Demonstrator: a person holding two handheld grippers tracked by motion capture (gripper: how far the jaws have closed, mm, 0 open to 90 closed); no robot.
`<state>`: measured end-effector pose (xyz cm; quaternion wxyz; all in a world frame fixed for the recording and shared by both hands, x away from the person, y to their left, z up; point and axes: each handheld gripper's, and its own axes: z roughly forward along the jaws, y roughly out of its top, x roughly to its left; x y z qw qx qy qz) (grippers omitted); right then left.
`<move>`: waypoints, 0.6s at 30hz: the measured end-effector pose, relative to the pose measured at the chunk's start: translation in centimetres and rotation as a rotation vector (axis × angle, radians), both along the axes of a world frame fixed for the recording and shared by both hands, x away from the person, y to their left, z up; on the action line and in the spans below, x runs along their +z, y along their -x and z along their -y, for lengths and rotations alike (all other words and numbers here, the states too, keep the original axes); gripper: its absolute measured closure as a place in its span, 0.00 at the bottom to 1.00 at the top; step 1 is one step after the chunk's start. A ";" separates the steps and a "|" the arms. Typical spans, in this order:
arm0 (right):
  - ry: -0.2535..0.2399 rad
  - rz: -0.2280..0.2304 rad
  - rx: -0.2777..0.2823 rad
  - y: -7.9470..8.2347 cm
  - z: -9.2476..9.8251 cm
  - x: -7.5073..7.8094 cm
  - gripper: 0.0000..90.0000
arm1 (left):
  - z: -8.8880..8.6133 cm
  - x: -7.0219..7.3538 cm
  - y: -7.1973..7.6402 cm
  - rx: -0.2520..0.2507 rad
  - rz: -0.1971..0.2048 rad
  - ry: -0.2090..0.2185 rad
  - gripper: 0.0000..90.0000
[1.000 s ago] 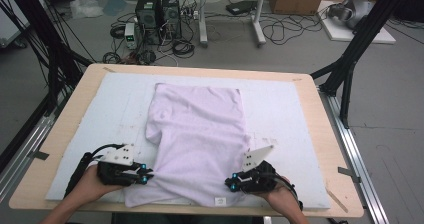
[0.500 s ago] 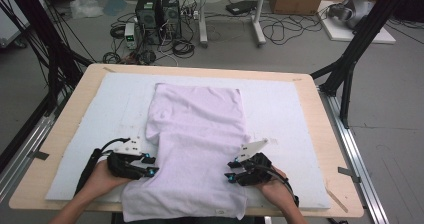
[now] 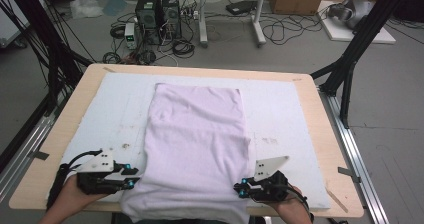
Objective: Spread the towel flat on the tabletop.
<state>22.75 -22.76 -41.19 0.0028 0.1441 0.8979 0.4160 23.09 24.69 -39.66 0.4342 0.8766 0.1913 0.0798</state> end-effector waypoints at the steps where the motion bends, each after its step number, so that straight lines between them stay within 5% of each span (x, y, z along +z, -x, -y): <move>1: -0.008 0.015 -0.015 0.0 0.1 0.4 0.86 | -0.1 0.0 -0.3 0.002 -0.002 0.003 0.66; 5: 0.005 0.034 -0.062 -2.1 -0.6 0.4 0.76 | 1.1 -1.3 -2.4 0.039 -0.027 -0.024 0.67; 7: 0.051 0.043 -0.083 -3.1 -1.3 -0.5 0.69 | 1.8 -2.1 -3.2 0.049 -0.045 -0.038 0.67; 12: 0.123 0.007 -0.107 -5.0 -2.1 -2.6 0.70 | 4.1 -4.2 -4.8 0.054 -0.093 -0.086 0.65; 18: 0.112 0.014 -0.110 -5.7 -2.4 -2.7 0.74 | 4.6 -4.2 -4.6 0.043 -0.080 -0.084 0.91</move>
